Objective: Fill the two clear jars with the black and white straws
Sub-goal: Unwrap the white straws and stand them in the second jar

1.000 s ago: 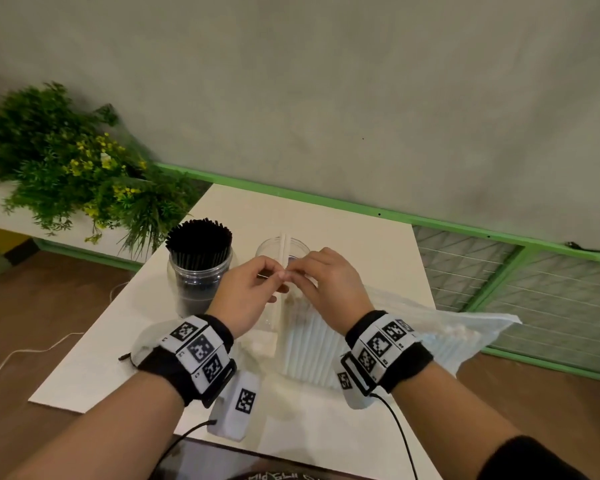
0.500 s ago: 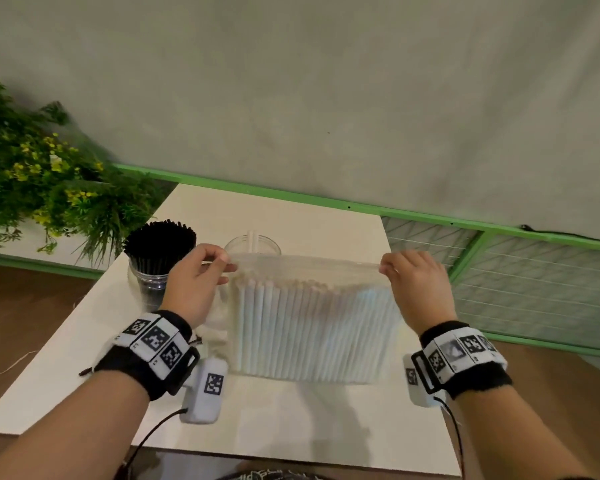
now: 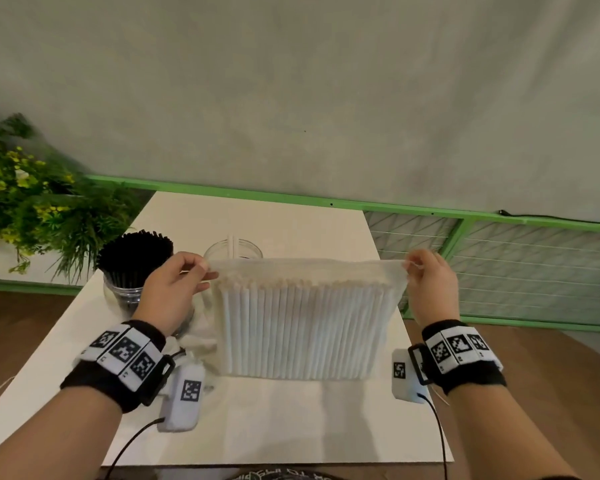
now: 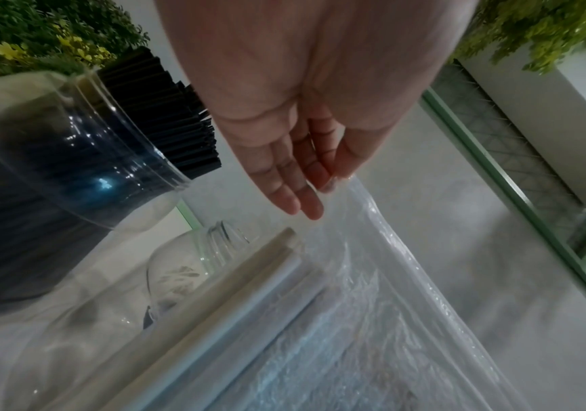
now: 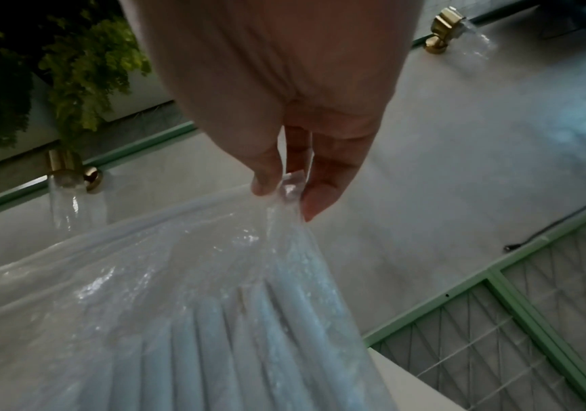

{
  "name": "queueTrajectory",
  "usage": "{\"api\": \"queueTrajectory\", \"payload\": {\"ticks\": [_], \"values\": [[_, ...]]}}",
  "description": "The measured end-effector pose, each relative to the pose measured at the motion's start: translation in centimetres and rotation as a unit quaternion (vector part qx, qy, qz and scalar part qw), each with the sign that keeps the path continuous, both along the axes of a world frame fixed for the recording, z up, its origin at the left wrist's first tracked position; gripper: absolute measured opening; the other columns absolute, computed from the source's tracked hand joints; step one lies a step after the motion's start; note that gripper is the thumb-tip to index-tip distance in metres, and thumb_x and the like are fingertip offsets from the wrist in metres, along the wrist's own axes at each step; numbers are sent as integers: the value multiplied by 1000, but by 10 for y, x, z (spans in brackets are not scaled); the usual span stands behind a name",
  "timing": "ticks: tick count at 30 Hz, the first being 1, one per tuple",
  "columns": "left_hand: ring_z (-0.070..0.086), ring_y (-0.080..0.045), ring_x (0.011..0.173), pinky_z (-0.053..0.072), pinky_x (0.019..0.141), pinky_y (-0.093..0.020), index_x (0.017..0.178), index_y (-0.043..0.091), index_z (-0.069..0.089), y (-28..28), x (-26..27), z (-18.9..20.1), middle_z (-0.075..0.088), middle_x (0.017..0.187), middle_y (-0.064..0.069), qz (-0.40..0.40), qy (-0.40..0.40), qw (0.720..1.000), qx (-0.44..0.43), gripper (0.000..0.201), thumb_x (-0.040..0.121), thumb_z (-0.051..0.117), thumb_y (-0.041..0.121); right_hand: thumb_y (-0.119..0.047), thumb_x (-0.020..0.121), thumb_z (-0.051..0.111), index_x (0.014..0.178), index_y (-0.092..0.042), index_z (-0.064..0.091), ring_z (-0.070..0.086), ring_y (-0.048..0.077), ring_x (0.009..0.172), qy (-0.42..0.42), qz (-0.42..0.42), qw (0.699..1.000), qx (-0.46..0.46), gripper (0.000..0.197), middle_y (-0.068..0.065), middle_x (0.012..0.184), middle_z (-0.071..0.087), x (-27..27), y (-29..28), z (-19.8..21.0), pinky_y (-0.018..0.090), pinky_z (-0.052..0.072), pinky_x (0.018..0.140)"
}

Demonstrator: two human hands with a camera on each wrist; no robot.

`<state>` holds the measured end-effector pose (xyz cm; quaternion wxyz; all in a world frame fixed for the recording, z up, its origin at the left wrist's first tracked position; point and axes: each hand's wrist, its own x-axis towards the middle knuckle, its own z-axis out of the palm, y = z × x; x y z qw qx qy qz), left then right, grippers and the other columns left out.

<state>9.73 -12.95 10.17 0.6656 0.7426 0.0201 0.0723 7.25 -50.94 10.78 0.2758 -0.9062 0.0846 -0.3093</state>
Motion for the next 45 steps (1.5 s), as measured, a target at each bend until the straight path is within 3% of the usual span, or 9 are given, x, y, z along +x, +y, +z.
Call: {"api": "queueTrajectory", "payload": {"ticks": [7, 12, 14, 19, 24, 33, 36, 40, 45], "values": [[51, -28, 110, 37, 91, -34, 96, 22, 58, -13, -14, 28, 55, 112, -5, 73, -33, 965, 249, 12, 85, 59, 21, -1, 92, 51, 92, -11, 61, 58, 19, 74, -18, 14, 993, 113, 14, 8, 89, 63, -10, 6, -5, 12, 41, 62], [12, -24, 145, 8, 116, -57, 147, 33, 6, -105, -5, 49, 17, 156, 0, -148, -145, 783, 586, 105, 64, 65, 63, -4, 95, 49, 96, -10, 59, 61, 21, 76, -30, 12, 988, 152, 11, 10, 94, 63, -19, 9, -8, 4, 41, 63], [28, -28, 140, 19, 112, -57, 148, 32, -6, -129, 12, 37, 29, 152, -3, -233, -96, 703, 665, 118, 65, 75, 56, -4, 95, 49, 95, -10, 59, 62, 20, 76, -38, 7, 986, 160, 11, 10, 93, 64, -20, 10, -10, 6, 43, 63], [60, -24, 103, 37, 82, -36, 128, 26, 44, -138, 41, 22, 63, 112, -1, -271, -79, 639, 716, 49, 83, 61, 34, -5, 94, 52, 92, -13, 59, 60, 15, 76, -47, 4, 984, 172, 11, 7, 91, 62, -22, 13, -12, 39, 54, 76], [61, -24, 98, 46, 80, -33, 88, 27, 55, -128, 40, 23, 66, 100, 0, -301, -66, 701, 643, 19, 83, 61, 43, -19, 93, 58, 124, -13, 50, 51, 13, 101, -54, -27, 972, 228, 33, 0, 117, 50, -33, 10, -19, 35, 47, 90], [61, -7, 88, 46, 78, -24, 93, 34, 63, -65, 19, 51, 68, 94, 11, -185, -34, 960, 209, 20, 79, 76, 31, -43, 81, 66, 150, -25, 14, 40, 15, 125, 51, -48, 858, 508, 88, 2, 145, 34, -55, 48, -52, 37, 35, 100], [57, -3, 89, 43, 77, -16, 94, 28, 59, -55, 8, 47, 63, 94, 15, -182, 8, 974, 135, 27, 76, 79, 22, -52, 72, 60, 152, -22, 8, 37, 13, 126, 96, 59, 824, 556, 99, -2, 145, 33, -39, 66, -34, 35, 31, 104], [64, -17, 106, 46, 101, -43, 104, 25, 67, -49, -1, 31, 72, 105, 3, -182, 43, 980, 71, 64, 47, 92, 41, -53, 77, 60, 151, -10, 8, 32, 21, 136, 113, 108, 823, 546, 100, 4, 149, 31, -22, 81, -9, 42, 26, 110], [65, -17, 108, 47, 97, -38, 109, 21, 66, -43, -7, 37, 72, 109, -2, -154, 26, 988, -10, 70, 46, 91, 36, -49, 77, 63, 127, -15, 48, 61, 14, 106, 13, 150, 859, 489, 63, -8, 110, 61, -24, 85, 20, 36, 49, 93]]}}
